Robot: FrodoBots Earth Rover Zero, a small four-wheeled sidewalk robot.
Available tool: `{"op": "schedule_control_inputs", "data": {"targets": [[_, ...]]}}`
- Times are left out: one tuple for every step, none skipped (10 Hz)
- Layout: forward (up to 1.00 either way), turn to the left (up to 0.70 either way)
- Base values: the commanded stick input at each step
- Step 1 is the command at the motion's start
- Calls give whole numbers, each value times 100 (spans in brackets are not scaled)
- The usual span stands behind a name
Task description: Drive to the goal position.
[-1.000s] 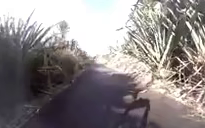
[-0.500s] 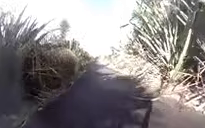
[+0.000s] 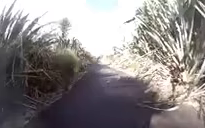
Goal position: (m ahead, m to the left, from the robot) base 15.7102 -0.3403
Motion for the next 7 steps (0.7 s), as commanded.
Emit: {"op": "schedule_control_inputs", "data": {"targets": [[70,0],[70,0],[70,0],[70,0],[70,-8],[70,-23],[70,-31]]}}
